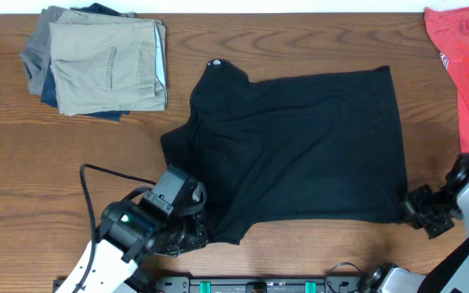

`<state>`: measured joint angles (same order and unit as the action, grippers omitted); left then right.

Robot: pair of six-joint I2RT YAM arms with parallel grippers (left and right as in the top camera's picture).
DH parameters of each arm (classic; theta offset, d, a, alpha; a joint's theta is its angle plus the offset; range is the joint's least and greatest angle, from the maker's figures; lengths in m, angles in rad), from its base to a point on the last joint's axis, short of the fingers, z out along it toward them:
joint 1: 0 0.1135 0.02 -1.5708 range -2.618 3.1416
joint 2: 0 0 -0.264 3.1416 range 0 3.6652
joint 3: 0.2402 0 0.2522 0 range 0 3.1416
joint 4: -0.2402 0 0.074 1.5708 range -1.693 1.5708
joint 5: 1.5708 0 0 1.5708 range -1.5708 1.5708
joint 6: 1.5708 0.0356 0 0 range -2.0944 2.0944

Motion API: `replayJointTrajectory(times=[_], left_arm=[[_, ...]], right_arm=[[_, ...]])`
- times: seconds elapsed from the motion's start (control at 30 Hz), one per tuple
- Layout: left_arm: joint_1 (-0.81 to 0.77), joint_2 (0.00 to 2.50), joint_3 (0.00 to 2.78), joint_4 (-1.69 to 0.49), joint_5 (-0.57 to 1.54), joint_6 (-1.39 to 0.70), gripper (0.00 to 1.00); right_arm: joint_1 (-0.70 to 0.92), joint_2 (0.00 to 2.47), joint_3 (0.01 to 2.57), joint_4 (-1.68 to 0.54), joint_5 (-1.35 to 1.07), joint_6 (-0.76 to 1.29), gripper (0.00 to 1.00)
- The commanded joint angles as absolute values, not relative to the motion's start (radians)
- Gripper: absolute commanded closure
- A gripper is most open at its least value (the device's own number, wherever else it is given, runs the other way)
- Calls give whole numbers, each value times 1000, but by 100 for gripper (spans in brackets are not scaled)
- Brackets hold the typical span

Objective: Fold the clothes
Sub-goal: 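Lift the lower hem with both grippers and pull it toward the right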

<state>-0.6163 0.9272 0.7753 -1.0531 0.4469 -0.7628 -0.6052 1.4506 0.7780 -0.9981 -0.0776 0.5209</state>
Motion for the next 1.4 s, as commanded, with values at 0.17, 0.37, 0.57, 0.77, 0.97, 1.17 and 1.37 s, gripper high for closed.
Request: replayJointTrajectory(times=[0.17,0.37,0.57,0.77,0.97,1.17,1.37], left_arm=[[-790,886,798,-963,447,-913,94],[-945,855,810,-932,245,-1010,94],[-1062,854,817,-933,112,-1053,93],[-1138,855,845,-947,-16,-1053,94],[-1132,855,875,-1010,-225,-1053,94],[-1047,855,899,-1030,-364,-1014,94],[-919,855,941,-1003,-366,-891,94]], right_arm=[[-610,1451,858,-1026,-56,500,99],[-610,1451,857,-1025,-27,500,99],[-610,1451,857,-1026,-4,500,99],[-610,1451,857,-1026,-4,500,99],[-610,1451,863,-1028,-9,500,99],[-608,1445,916,-1080,-8,500,99],[-608,1401,1019,-1132,-8,500,99]])
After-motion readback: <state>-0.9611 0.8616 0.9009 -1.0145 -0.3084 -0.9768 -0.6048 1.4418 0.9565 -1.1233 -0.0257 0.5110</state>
